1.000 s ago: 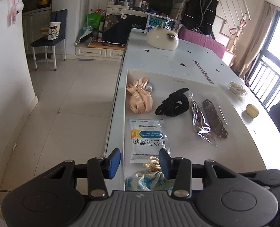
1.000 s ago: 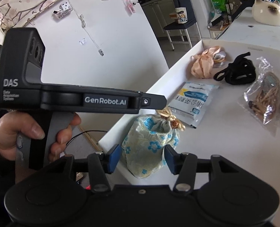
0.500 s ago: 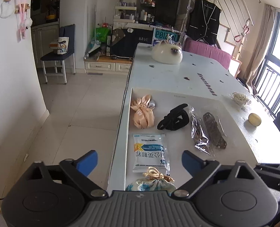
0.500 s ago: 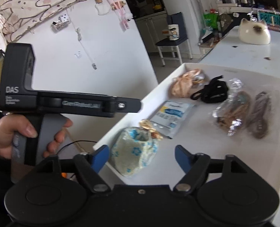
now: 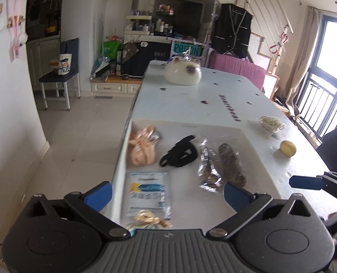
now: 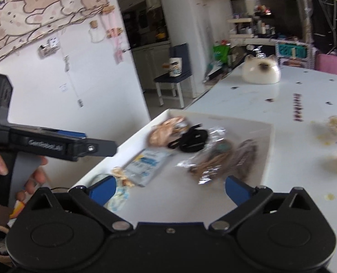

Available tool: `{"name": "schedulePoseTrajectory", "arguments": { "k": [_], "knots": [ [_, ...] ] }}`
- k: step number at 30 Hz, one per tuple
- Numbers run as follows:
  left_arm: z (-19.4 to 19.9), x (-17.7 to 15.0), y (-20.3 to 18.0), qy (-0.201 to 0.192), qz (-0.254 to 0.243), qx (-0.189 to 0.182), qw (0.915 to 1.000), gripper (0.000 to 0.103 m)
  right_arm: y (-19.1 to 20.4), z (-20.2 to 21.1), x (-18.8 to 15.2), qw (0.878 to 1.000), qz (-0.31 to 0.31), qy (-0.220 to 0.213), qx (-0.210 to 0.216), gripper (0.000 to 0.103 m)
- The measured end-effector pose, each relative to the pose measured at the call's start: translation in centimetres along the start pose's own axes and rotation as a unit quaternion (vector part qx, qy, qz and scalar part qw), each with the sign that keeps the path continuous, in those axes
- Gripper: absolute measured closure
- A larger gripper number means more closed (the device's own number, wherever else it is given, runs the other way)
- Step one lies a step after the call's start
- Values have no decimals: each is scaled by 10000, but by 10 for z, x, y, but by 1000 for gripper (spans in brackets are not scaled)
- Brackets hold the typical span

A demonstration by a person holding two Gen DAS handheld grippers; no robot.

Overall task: Organize soft objects
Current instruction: 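Withdraw both tools from the box toward the rubber-band bag and yellow sponge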

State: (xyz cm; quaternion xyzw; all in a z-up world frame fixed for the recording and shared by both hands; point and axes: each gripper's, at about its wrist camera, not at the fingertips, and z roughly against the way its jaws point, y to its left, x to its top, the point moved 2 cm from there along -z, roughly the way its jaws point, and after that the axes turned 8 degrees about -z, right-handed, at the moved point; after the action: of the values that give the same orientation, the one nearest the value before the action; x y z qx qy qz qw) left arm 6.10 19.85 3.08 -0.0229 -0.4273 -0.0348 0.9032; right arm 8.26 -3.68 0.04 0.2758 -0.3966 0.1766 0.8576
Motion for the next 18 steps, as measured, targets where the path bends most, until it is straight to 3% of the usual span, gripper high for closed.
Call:
{"name": "schedulePoseTrajectory", "arguments": {
  "k": [18],
  "knots": [
    [-21,54,-91,-274,-396,-390,9981,0,-112,66,23,9911,-424,-722,-1040,0]
  ]
}}
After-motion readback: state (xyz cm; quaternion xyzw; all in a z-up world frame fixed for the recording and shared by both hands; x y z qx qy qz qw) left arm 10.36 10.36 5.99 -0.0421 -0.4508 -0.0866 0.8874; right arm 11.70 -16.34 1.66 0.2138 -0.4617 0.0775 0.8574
